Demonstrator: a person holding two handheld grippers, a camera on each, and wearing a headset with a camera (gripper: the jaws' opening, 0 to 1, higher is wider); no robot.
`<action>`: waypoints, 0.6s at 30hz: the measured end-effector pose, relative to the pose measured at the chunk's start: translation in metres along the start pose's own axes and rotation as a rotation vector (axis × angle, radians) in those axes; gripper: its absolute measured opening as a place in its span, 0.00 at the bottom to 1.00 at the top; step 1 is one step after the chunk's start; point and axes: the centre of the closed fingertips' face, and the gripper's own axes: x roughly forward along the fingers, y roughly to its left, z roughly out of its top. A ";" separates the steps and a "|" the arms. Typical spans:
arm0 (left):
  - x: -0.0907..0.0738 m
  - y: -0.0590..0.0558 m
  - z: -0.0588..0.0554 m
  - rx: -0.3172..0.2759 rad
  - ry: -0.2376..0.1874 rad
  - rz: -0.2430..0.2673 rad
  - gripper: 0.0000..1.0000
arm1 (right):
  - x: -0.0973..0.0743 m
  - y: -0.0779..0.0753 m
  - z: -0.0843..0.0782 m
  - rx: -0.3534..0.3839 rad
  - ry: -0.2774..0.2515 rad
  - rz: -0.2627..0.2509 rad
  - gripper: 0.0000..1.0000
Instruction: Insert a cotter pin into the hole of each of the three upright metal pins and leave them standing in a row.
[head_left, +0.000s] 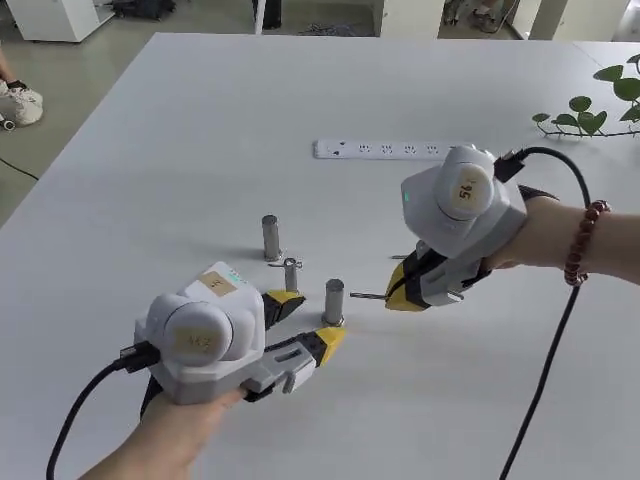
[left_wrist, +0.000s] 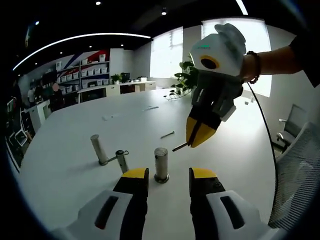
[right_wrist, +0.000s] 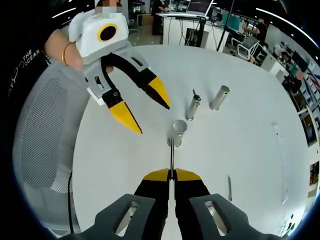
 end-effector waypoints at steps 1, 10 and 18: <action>0.002 0.002 0.000 -0.003 -0.002 0.007 0.31 | 0.001 -0.001 0.001 0.000 -0.001 0.003 0.00; 0.020 0.010 0.000 -0.057 -0.013 0.033 0.27 | 0.003 -0.009 0.002 -0.008 0.002 0.006 0.00; 0.031 0.008 -0.004 -0.081 -0.009 0.029 0.22 | 0.006 -0.012 0.001 -0.021 0.008 0.024 0.00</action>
